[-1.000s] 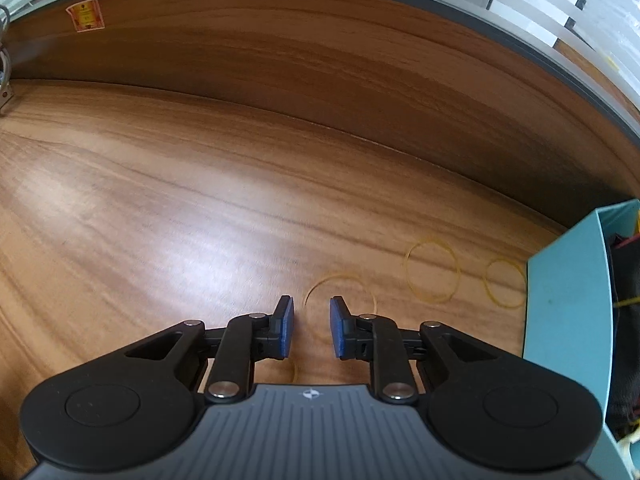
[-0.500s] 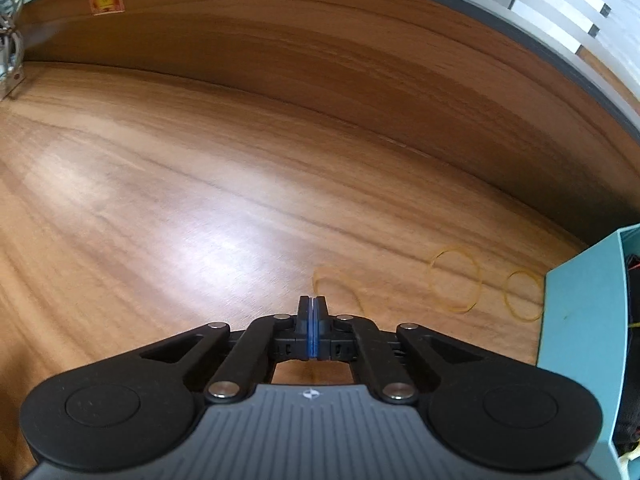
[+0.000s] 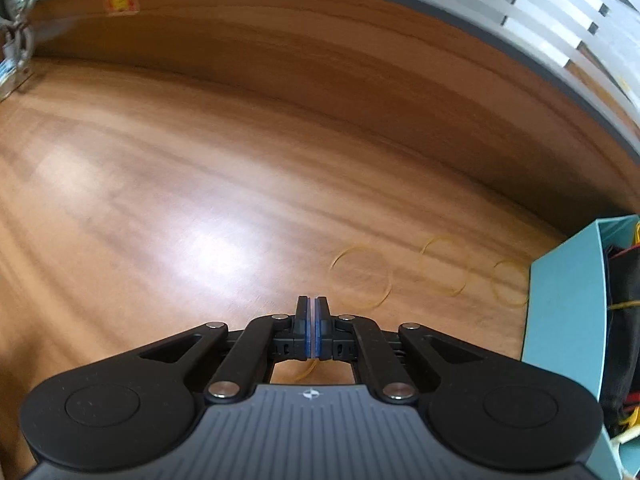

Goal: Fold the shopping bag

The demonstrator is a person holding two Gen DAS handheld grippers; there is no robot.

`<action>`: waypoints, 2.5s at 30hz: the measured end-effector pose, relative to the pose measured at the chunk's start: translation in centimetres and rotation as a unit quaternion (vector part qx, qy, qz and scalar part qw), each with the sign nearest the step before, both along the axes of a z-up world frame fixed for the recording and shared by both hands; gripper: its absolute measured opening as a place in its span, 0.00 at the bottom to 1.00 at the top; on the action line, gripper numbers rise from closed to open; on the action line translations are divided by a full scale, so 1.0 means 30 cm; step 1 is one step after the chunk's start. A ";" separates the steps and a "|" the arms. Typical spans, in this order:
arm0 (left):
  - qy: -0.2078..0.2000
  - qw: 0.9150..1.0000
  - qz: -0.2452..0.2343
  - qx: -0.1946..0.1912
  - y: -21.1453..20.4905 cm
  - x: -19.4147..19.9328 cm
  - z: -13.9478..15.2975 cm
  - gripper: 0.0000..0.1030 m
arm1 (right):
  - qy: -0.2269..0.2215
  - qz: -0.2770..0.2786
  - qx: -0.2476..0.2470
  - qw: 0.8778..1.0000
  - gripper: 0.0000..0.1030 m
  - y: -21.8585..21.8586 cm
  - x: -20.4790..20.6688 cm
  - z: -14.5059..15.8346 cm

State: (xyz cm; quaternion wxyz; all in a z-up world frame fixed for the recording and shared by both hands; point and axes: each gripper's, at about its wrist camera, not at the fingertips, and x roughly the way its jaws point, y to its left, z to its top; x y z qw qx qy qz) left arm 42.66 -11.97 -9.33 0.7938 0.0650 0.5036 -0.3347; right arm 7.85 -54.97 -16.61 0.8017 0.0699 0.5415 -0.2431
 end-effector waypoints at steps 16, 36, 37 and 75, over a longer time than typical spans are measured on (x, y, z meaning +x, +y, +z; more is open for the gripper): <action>0.009 1.000 0.004 0.002 -0.006 0.015 -0.008 0.56 | 0.001 -0.057 -0.068 0.996 0.49 -0.106 0.005 -0.082; 0.005 1.000 0.005 0.002 -0.010 0.021 0.020 0.56 | 0.013 0.006 -0.089 0.996 0.58 -0.007 0.017 -0.113; 0.004 1.000 0.004 0.002 -0.009 0.018 0.021 0.56 | 0.014 0.010 -0.091 0.996 0.58 0.000 0.023 -0.109; -0.151 0.985 -0.080 -0.040 -0.003 -0.177 0.149 0.41 | -0.103 0.126 0.030 0.986 0.01 0.406 -0.023 0.291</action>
